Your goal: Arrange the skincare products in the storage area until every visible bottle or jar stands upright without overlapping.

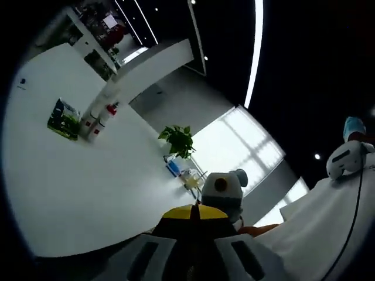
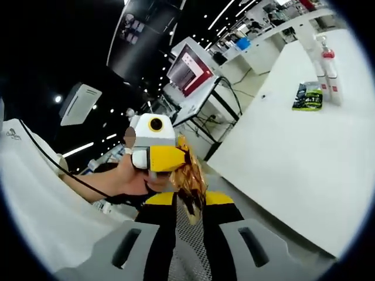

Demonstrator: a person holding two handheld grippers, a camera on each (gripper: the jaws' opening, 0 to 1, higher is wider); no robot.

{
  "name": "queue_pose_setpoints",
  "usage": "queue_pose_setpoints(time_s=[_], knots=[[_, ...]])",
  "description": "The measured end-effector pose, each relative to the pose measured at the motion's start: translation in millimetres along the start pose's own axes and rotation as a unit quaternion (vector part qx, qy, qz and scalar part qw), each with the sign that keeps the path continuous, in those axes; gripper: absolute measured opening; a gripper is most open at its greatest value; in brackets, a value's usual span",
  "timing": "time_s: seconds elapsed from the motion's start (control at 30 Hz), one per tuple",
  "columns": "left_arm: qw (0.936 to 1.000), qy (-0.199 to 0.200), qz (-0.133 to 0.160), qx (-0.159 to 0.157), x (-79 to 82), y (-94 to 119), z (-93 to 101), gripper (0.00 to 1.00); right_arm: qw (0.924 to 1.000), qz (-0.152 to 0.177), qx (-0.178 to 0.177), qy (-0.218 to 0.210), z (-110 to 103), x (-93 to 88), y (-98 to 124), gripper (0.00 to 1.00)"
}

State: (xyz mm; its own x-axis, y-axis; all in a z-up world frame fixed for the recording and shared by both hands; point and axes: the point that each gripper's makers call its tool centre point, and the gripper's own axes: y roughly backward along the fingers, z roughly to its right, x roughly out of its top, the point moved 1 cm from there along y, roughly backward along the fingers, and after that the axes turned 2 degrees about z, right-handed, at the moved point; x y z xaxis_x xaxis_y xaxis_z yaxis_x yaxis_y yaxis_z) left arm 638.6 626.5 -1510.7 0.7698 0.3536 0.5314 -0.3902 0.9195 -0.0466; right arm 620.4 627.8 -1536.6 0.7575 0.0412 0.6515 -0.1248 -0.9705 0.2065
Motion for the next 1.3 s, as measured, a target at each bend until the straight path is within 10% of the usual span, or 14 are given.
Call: queue_pose_setpoints(time_s=[0.13,1.3], knots=[[0.9994,0.017,0.030,-0.006,5.7,-5.4,4.2,0.00,0.9985,0.041,-0.002,0.035,-3.6,13.2,9.2,0.11],[0.9964,0.064,0.055,-0.002,13.7,-4.2,-6.4,0.00,0.9983,0.056,0.014,-0.007,2.2,22.5,21.8,0.00]])
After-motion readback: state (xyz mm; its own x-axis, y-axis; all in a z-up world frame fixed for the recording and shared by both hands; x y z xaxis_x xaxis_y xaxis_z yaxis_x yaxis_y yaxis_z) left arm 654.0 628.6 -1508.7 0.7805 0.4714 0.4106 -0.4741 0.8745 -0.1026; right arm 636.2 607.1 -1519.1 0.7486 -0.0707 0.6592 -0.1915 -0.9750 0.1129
